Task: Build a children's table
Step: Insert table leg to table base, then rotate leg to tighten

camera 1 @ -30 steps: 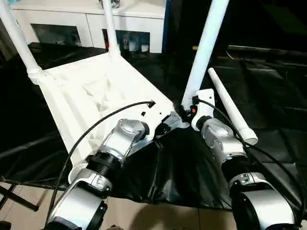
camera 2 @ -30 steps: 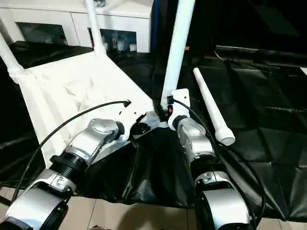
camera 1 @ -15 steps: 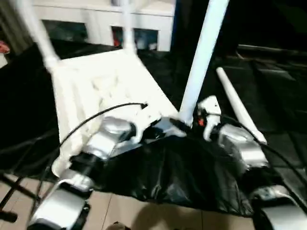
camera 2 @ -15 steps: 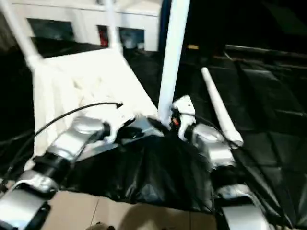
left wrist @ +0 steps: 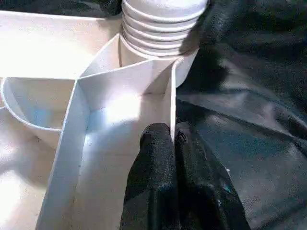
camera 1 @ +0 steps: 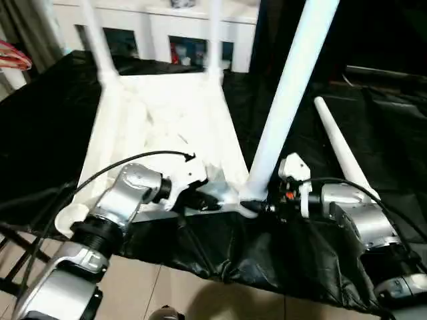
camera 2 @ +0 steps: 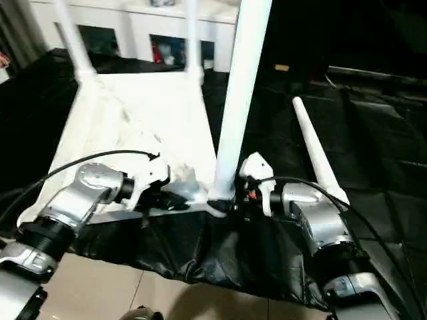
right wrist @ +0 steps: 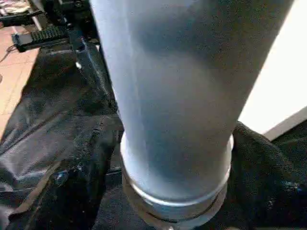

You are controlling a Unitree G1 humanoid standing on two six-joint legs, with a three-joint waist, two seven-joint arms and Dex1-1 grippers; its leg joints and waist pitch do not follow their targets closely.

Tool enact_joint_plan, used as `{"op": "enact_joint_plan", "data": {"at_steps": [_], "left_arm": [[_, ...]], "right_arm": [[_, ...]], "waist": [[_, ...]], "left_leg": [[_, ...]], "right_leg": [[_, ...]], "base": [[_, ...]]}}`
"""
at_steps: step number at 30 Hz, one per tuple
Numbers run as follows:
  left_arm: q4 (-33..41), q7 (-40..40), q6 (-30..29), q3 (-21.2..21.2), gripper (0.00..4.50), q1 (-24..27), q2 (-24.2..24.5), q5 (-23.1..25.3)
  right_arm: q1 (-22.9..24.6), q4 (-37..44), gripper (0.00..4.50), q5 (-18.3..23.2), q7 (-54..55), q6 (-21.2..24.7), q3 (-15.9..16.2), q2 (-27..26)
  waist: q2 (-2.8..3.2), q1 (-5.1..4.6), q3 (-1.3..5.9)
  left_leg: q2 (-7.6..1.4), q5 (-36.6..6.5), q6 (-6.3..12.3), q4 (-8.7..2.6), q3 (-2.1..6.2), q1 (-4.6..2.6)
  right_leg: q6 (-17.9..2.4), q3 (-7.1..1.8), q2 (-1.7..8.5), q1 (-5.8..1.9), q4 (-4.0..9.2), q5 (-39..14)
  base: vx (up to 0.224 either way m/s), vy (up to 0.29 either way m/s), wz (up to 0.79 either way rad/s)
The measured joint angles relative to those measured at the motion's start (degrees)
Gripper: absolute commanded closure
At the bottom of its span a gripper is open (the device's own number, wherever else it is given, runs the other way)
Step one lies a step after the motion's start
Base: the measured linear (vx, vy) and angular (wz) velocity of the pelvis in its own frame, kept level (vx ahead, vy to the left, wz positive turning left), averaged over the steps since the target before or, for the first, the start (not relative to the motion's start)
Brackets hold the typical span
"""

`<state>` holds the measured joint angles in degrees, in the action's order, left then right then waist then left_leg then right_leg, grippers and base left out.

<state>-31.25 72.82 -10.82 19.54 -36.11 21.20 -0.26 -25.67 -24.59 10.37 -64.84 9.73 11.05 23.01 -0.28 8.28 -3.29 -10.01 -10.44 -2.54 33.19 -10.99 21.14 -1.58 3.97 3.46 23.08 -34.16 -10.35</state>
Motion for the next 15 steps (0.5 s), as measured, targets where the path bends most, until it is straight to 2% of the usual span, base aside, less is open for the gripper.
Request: {"op": "enact_joint_plan", "data": {"at_steps": [2,5,12,15], "left_arm": [[0.00,0.94,0.35,0.06,4.50,0.02,0.33,-0.03],[-0.01,1.88,0.74,0.07,4.50,0.02,0.66,-0.03],[-0.58,2.34,0.92,0.09,4.50,0.02,0.56,-0.03],[-1.61,-0.18,0.81,-0.39,4.50,-0.04,-0.69,0.03]], "right_arm": [[0.40,0.96,1.57,0.00,-0.31,0.43,0.22,0.21],[0.53,2.03,1.69,0.00,-0.66,1.25,0.72,0.50],[1.68,3.49,1.75,0.01,-0.50,1.96,0.62,0.42],[2.60,3.48,1.76,0.08,2.47,2.39,-0.93,-1.10]], "waist": [[0.00,0.08,0.00],[0.00,0.13,0.00],[0.00,0.23,0.00],[0.00,0.24,0.01]], "left_leg": [[0.00,0.00,0.00,0.00,-0.01,0.03],[0.00,0.00,0.00,0.00,-0.01,0.03],[0.00,0.00,0.00,0.09,-0.01,0.02],[-0.03,0.00,0.01,0.25,-0.01,-0.04]], "right_leg": [[0.00,0.00,0.00,0.00,0.02,0.00],[0.00,0.00,0.00,0.00,0.01,0.00],[0.00,0.00,0.01,-0.02,-0.03,0.00],[0.00,0.00,0.01,-0.13,-0.11,0.00]], "base": [[0.000,0.000,0.00],[0.000,0.000,0.00],[0.000,0.000,0.00],[0.000,0.000,0.00]]}}
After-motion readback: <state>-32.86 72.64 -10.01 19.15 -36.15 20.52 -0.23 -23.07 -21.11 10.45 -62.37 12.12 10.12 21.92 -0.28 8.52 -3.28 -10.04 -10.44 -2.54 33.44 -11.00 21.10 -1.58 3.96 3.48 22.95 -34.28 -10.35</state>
